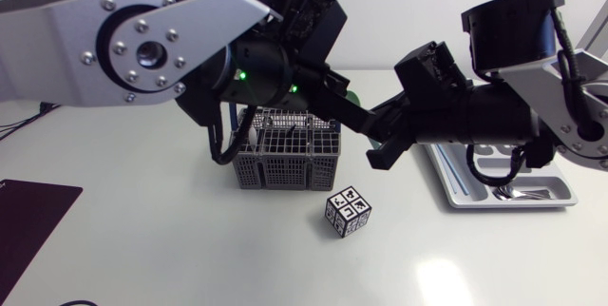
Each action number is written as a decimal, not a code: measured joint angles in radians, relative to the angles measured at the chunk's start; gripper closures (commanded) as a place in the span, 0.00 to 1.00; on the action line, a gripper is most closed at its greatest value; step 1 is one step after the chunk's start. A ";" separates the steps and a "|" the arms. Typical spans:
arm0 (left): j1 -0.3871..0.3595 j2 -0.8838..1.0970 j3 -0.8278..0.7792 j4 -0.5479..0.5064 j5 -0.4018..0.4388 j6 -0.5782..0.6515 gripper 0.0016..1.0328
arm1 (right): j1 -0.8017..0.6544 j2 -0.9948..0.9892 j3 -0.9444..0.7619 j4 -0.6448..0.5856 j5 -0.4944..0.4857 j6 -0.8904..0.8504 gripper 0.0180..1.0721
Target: Transfer all utensils from the basket to the drawer tray.
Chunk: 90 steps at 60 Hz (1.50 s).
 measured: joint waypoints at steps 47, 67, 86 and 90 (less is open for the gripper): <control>0.165 -0.031 0.051 0.042 0.014 -0.053 0.29 | -0.169 -0.046 -0.108 -0.158 -0.191 -0.253 0.95; 0.203 -0.080 0.053 0.081 0.014 -0.061 0.29 | -0.504 -0.019 -0.131 -0.246 -0.309 -0.538 0.95; 0.231 -0.097 0.027 0.088 0.014 -0.034 0.30 | -0.884 0.229 -0.027 -0.425 -0.365 -1.023 0.95; 0.231 -0.097 0.012 0.088 0.009 -0.015 0.29 | -0.946 0.279 0.016 -0.431 -0.359 -1.113 0.95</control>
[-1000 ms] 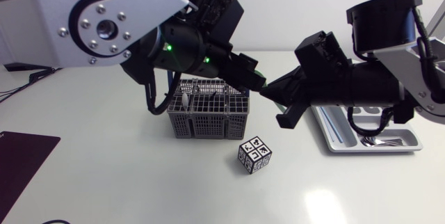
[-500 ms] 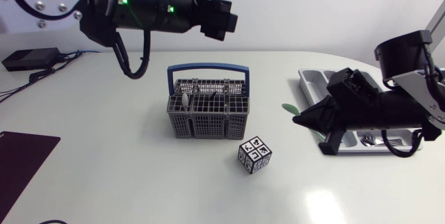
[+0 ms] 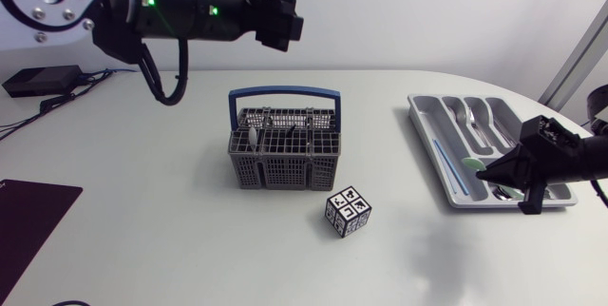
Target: Transfer all utensils from the basket to the drawer tray.
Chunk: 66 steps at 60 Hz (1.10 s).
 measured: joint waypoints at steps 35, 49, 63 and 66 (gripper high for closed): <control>0.009 0.070 -0.087 -0.008 -0.029 0.116 0.30 | -0.208 0.381 0.277 -0.052 0.221 -0.395 0.94; -0.003 0.076 -0.111 -0.007 -0.064 0.133 0.30 | -0.202 0.409 0.275 0.021 0.267 -0.434 0.71; -0.039 0.106 -0.131 -0.008 -0.111 0.169 0.30 | -0.198 0.409 0.240 0.071 0.272 -0.449 0.46; -0.051 0.113 -0.135 -0.007 -0.131 0.176 0.30 | -0.200 0.409 0.239 0.072 0.269 -0.449 0.43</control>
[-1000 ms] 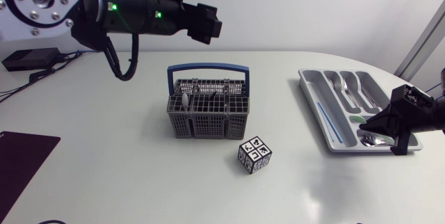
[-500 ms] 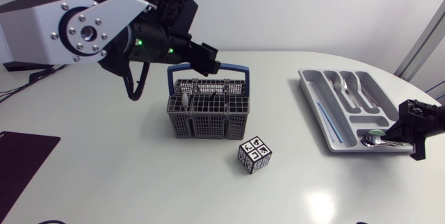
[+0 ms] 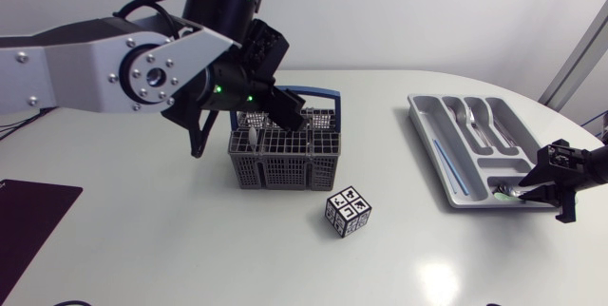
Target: Transfer all utensils from the basket to the drawer tray.
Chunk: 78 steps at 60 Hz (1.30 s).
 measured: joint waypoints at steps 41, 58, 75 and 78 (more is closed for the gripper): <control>-0.148 0.185 0.031 -0.019 -0.301 0.069 0.39 | 0.120 -0.252 -0.042 -0.219 -0.191 0.307 0.06; -0.146 0.249 0.085 -0.025 -0.333 0.068 0.43 | 0.329 -0.442 -0.134 -0.219 -0.212 0.535 0.06; -0.119 0.297 0.101 -0.023 -0.357 0.056 0.46 | 0.494 -0.540 -0.158 -0.185 -0.211 0.722 0.06; -0.111 0.302 0.104 -0.020 -0.359 0.056 0.46 | 0.519 -0.550 -0.162 -0.180 -0.211 0.743 0.06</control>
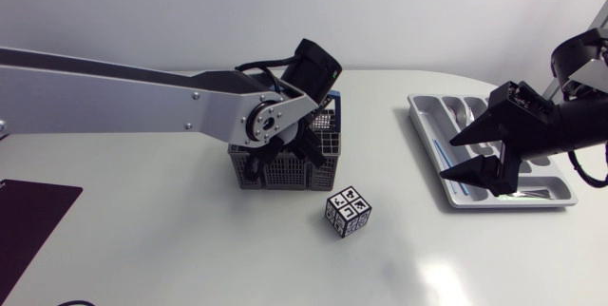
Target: Transfer all utensils from the basket to the drawer tray.
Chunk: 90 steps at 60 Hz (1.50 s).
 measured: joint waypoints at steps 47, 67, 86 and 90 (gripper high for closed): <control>0.045 0.051 0.007 0.084 0.000 -0.004 0.89 | 0.191 -0.057 -0.034 0.074 0.048 0.161 0.06; 0.043 0.051 0.007 0.090 0.000 -0.007 0.78 | 0.196 -0.082 -0.064 0.082 0.049 0.166 0.06; 0.043 0.050 0.007 0.037 -0.001 -0.016 0.64 | 0.207 -0.092 -0.073 0.086 0.052 0.169 0.06; 0.043 0.049 0.007 0.029 0.000 -0.026 0.64 | 0.211 -0.093 -0.073 0.087 0.052 0.173 0.06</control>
